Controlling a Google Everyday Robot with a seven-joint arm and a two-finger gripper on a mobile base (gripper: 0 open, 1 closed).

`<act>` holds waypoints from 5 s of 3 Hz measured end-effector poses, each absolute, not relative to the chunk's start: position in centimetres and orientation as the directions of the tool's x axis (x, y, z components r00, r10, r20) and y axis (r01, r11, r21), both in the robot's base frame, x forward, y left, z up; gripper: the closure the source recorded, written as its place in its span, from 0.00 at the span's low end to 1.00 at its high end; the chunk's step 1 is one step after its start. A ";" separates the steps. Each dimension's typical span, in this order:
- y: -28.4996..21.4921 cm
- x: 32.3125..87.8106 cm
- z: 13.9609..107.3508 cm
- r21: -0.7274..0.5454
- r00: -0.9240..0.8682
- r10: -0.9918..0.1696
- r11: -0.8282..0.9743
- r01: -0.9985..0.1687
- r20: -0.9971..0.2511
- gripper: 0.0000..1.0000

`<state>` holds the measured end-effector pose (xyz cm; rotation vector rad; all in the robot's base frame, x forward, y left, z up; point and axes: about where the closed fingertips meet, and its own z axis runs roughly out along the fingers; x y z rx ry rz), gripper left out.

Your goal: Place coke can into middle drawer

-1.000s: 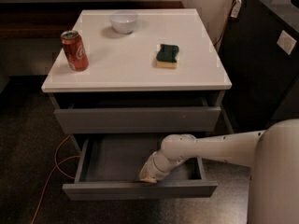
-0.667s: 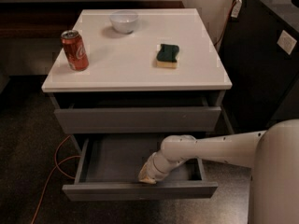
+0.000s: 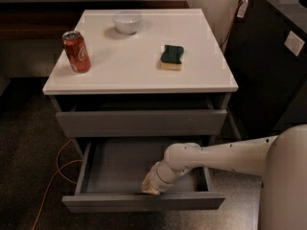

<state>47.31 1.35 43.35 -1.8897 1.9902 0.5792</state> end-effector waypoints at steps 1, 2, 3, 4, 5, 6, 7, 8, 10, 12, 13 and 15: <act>1.7 45.6 43.5 0.074 -0.055 -0.855 0.020 -0.997 -0.516 1.00; 1.8 44.9 43.7 0.077 -0.053 -0.850 0.014 -0.997 -0.524 1.00; 1.8 43.3 44.4 0.077 -0.049 -0.834 0.008 -0.997 -0.550 1.00; 1.5 43.0 45.0 0.069 -0.052 -0.820 0.015 -0.997 -0.570 1.00; 1.3 43.4 45.5 0.060 -0.054 -0.814 0.023 -0.998 -0.578 1.00; 0.8 44.8 46.5 0.047 -0.057 -0.812 0.037 -0.998 -0.581 1.00; 0.4 46.0 47.4 0.034 -0.062 -0.811 0.052 -0.998 -0.581 1.00; -0.2 46.7 49.9 0.017 -0.040 -0.802 0.037 -0.999 -0.596 0.76; -0.3 46.3 54.5 -0.038 0.045 -0.807 -0.028 -0.999 -0.589 0.28; 0.2 46.5 59.7 -0.062 0.123 -0.822 -0.106 -0.992 -0.557 0.00; 0.3 46.8 62.3 -0.069 0.145 -0.814 -0.129 -0.989 -0.563 0.00; 0.8 48.0 69.4 -0.101 0.176 -0.776 -0.144 -0.984 -0.606 0.00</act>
Offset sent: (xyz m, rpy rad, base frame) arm -0.0566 0.0057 0.0142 0.0626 0.0222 0.0339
